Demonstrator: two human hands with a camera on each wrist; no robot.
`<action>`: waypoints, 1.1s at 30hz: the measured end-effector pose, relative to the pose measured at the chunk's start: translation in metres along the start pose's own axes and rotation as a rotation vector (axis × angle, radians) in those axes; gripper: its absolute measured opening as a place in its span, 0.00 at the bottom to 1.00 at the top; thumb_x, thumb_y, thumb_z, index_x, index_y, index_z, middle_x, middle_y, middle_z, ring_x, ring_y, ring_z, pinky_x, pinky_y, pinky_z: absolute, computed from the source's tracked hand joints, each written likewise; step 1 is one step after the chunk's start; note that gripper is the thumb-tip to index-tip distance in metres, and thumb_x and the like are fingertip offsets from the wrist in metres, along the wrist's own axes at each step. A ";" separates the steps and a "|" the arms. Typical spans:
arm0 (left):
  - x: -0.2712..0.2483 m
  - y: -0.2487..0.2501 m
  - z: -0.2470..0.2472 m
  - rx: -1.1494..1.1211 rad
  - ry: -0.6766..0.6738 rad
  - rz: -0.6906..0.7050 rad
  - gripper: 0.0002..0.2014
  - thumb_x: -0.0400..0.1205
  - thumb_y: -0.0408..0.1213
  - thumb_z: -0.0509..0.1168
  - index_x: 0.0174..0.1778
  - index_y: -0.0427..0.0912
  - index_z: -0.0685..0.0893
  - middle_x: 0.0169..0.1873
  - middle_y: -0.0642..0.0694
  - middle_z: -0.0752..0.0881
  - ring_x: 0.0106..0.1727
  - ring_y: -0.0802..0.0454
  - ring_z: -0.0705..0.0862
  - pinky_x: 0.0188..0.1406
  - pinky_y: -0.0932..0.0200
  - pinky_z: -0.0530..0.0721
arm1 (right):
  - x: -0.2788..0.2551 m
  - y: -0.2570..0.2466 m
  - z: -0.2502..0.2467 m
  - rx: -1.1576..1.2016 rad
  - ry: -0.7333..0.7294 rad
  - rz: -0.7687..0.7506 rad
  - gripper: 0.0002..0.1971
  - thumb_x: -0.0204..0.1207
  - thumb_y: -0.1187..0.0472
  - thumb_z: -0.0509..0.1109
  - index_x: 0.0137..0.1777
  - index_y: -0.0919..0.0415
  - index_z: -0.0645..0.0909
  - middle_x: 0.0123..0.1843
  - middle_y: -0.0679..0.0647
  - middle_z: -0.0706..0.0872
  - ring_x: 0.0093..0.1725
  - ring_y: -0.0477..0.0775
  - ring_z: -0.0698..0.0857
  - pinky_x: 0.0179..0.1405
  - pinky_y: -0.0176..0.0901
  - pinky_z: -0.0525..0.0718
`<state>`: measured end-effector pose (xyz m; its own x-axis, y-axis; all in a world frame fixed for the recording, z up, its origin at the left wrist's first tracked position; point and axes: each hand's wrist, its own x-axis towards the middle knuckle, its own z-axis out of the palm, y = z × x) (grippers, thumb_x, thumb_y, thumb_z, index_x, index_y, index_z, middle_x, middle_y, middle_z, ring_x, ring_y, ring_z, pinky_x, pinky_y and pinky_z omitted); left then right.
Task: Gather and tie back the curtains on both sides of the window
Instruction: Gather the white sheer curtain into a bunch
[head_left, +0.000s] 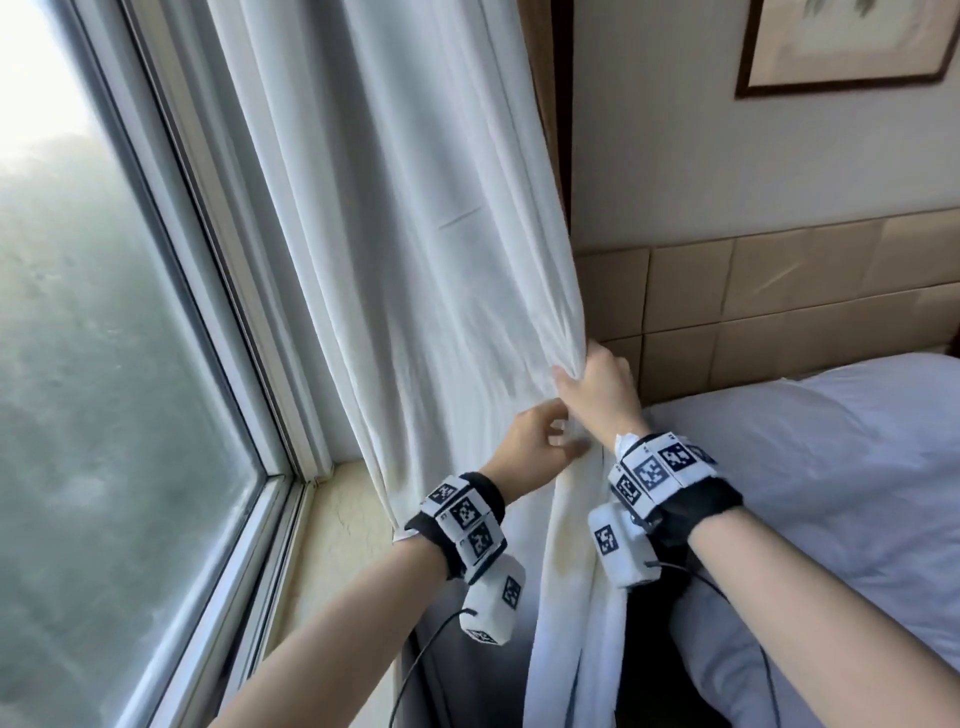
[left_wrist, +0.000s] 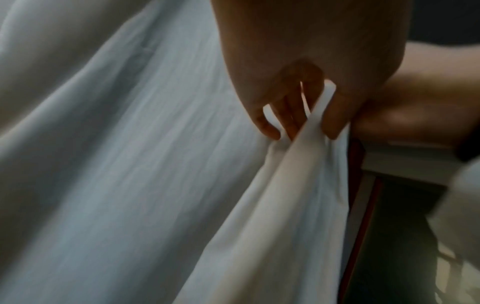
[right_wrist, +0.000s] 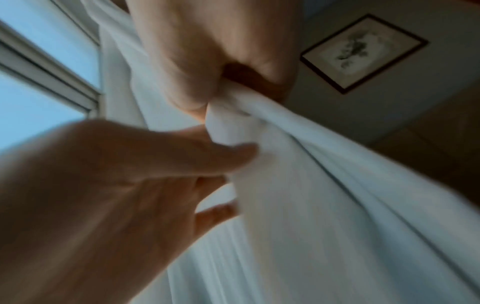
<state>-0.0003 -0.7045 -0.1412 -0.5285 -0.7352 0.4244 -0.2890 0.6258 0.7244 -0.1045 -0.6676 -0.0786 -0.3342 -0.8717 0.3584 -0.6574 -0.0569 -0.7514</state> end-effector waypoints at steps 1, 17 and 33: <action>0.002 -0.004 -0.006 -0.041 0.005 -0.022 0.07 0.79 0.36 0.69 0.52 0.44 0.86 0.48 0.51 0.89 0.51 0.53 0.86 0.54 0.63 0.82 | 0.004 0.003 -0.002 0.002 0.000 0.014 0.16 0.77 0.54 0.66 0.60 0.62 0.81 0.53 0.64 0.87 0.58 0.67 0.84 0.55 0.47 0.82; 0.018 -0.107 -0.134 -0.057 0.545 -0.599 0.64 0.55 0.65 0.81 0.80 0.37 0.59 0.78 0.41 0.65 0.79 0.42 0.66 0.78 0.44 0.68 | 0.008 0.014 -0.013 -0.048 -0.061 -0.056 0.13 0.81 0.59 0.64 0.55 0.69 0.83 0.52 0.65 0.87 0.57 0.68 0.83 0.54 0.46 0.80; 0.079 -0.063 -0.069 -0.249 0.398 -0.398 0.13 0.67 0.37 0.70 0.46 0.35 0.87 0.39 0.43 0.90 0.42 0.48 0.89 0.40 0.55 0.87 | 0.011 0.023 0.000 0.112 -0.185 0.039 0.19 0.79 0.49 0.65 0.58 0.65 0.75 0.58 0.58 0.80 0.59 0.56 0.80 0.62 0.51 0.79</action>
<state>0.0314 -0.8204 -0.1155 -0.0661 -0.9708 0.2308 -0.1828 0.2391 0.9536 -0.1232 -0.6782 -0.0914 -0.2219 -0.9480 0.2281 -0.5642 -0.0660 -0.8230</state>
